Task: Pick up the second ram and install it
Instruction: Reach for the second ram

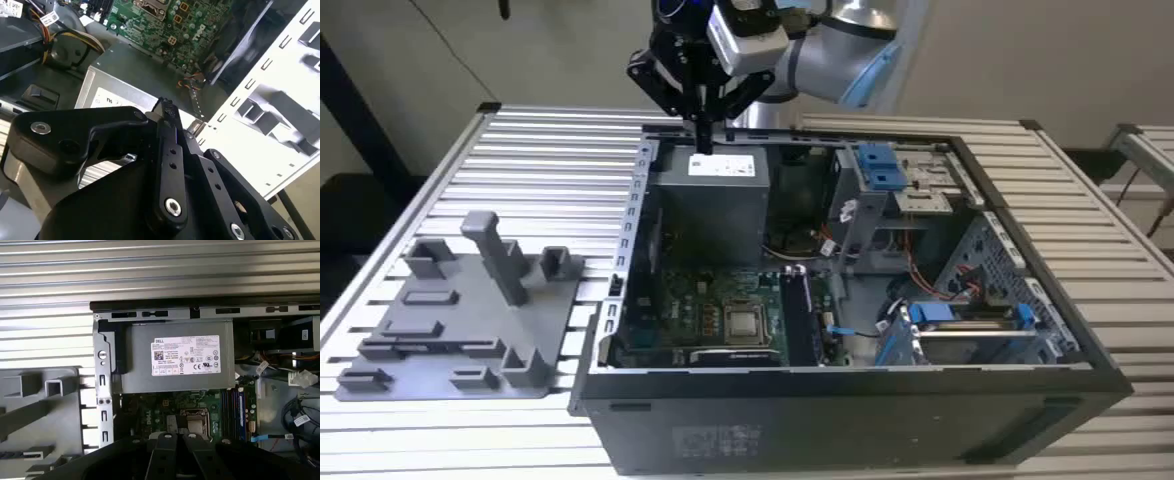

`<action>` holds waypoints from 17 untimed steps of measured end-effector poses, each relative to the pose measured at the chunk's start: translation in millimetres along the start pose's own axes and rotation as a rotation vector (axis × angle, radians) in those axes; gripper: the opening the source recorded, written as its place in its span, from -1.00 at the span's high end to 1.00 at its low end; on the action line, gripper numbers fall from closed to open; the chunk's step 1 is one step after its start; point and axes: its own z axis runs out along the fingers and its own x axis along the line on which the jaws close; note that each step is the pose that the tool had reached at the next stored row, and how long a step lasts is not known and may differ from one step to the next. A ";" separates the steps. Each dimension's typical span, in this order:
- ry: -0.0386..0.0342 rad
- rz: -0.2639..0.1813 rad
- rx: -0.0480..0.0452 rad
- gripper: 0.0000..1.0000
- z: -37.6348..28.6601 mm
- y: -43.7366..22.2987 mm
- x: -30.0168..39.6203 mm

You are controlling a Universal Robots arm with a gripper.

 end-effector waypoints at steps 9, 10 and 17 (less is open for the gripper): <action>-0.0050 0.000 -0.0016 0.79 0.0 0.0 0.0; -0.0053 0.000 -0.0017 0.79 0.0 0.0 0.0; -0.0054 0.000 -0.0018 0.79 -0.1 -0.3 4.6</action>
